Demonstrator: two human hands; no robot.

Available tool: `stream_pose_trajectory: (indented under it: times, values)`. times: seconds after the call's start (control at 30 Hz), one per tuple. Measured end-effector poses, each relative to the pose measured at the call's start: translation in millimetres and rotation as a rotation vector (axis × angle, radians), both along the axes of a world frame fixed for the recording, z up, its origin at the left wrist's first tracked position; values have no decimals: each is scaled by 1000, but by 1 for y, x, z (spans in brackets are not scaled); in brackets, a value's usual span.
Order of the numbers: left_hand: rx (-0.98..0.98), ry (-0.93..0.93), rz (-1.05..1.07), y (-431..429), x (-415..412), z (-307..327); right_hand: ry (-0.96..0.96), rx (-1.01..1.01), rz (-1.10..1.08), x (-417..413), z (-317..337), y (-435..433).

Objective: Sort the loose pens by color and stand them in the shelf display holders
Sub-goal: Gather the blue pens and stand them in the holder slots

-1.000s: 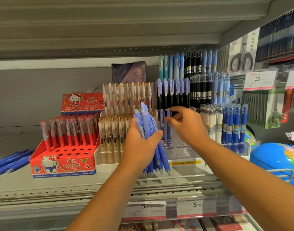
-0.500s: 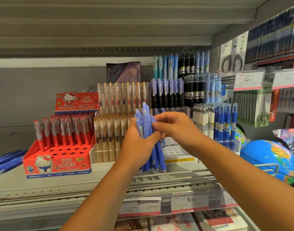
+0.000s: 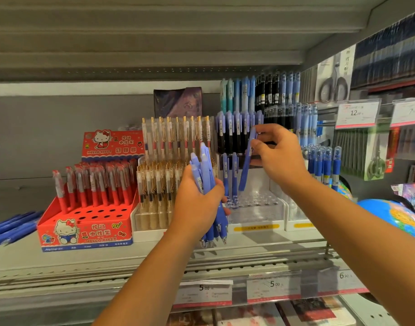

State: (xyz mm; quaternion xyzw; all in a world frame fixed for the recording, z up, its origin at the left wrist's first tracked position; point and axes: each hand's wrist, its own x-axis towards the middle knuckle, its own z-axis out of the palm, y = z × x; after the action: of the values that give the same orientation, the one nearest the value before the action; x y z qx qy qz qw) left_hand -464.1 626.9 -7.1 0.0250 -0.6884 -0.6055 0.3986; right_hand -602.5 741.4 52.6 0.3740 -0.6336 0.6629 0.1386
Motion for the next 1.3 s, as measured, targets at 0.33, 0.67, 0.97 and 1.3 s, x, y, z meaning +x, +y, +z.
stream_pose_trajectory:
  times: [0.33, 0.67, 0.97, 1.3]
  values:
    - [-14, 12, -29, 0, -1, -2, -32, 161, -35, -22, -19, -21]
    - [-106, -70, -73, 0, 2, -1, 34, 299, -132, -31, -33, -22]
    - [-56, -40, -34, 1, 1, -1, 166, 171, -216, -3, -31, -16]
    - [-83, -37, -49, 2, 3, 0, -22, 176, 379, 40, -26, -8]
